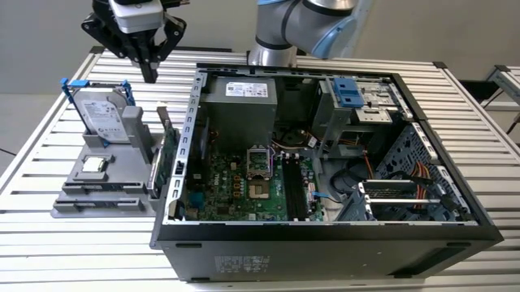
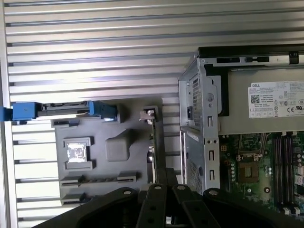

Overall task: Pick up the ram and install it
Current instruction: 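Reach for the ram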

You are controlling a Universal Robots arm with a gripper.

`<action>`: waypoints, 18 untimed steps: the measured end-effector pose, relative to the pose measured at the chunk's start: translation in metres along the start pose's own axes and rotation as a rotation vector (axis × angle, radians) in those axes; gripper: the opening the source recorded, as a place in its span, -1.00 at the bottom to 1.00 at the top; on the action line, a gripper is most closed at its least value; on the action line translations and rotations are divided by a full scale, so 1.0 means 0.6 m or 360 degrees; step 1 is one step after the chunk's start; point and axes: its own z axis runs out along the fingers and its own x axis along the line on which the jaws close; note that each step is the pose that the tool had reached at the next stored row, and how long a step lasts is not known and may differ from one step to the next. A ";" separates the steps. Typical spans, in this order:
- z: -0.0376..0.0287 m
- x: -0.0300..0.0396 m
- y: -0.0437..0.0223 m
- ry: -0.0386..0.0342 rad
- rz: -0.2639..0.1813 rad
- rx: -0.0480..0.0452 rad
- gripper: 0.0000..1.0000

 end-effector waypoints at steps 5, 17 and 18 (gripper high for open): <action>0.000 0.012 -0.001 0.0001 0.0000 0.0000 -1.00; -0.001 0.041 -0.003 0.0003 -0.0016 0.0000 -1.00; -0.001 0.043 -0.003 0.0003 -0.0019 0.0000 -1.00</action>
